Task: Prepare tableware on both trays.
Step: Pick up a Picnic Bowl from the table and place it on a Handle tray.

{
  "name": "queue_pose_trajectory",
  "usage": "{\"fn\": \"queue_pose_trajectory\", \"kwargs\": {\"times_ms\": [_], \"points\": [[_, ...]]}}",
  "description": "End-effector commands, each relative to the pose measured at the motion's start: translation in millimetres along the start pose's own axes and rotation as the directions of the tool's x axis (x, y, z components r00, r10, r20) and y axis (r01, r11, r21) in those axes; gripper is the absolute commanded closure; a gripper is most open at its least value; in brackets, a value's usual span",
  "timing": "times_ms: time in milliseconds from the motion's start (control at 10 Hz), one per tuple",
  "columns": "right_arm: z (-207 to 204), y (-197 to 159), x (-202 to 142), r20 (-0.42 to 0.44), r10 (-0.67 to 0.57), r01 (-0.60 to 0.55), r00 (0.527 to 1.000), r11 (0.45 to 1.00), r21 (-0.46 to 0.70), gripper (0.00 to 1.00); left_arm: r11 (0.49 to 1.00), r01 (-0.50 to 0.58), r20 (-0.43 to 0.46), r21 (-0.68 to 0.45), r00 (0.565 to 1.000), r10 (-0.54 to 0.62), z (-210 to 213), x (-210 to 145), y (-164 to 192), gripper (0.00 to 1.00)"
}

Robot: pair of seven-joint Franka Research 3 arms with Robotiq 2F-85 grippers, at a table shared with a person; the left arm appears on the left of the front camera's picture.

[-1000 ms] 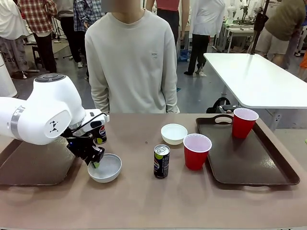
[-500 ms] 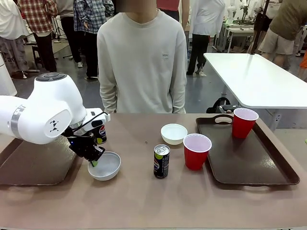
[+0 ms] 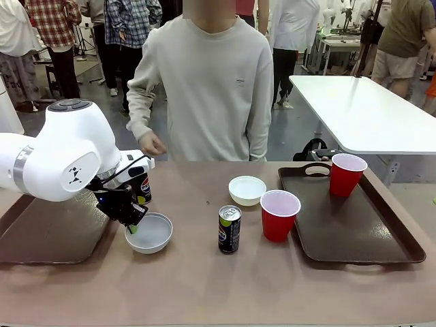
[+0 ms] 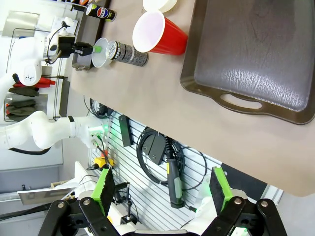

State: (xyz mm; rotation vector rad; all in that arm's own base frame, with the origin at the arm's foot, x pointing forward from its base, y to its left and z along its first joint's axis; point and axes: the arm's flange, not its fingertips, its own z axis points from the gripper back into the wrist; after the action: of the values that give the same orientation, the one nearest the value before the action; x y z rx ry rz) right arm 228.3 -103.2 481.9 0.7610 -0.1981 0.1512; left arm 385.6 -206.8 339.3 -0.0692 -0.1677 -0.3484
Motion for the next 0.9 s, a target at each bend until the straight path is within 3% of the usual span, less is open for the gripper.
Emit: {"fn": "queue_pose_trajectory", "kwargs": {"times_ms": [0, 300, 800], "points": [[0.2, -1.0, -0.5, 0.001, 0.001, -0.001, 1.000, 1.000, 0.006, 0.00, 0.996, -0.081, -0.031, 0.029, 0.996, 0.082, 12.5, -10.3, -1.9, 1.00], [0.2, -1.0, -0.5, 0.001, 0.001, -0.001, 1.000, 1.000, 0.006, 0.00, 0.998, -0.065, 0.009, -0.020, 0.998, 0.065, 89.1, -42.3, -0.7, 1.00], [0.2, -1.0, -0.5, 0.001, 0.001, -0.001, 1.000, 1.000, 0.006, 0.00, 1.000, -0.018, 0.065, 0.018, 0.998, 0.017, 130.7, -56.1, 9.6, 1.00]]}}
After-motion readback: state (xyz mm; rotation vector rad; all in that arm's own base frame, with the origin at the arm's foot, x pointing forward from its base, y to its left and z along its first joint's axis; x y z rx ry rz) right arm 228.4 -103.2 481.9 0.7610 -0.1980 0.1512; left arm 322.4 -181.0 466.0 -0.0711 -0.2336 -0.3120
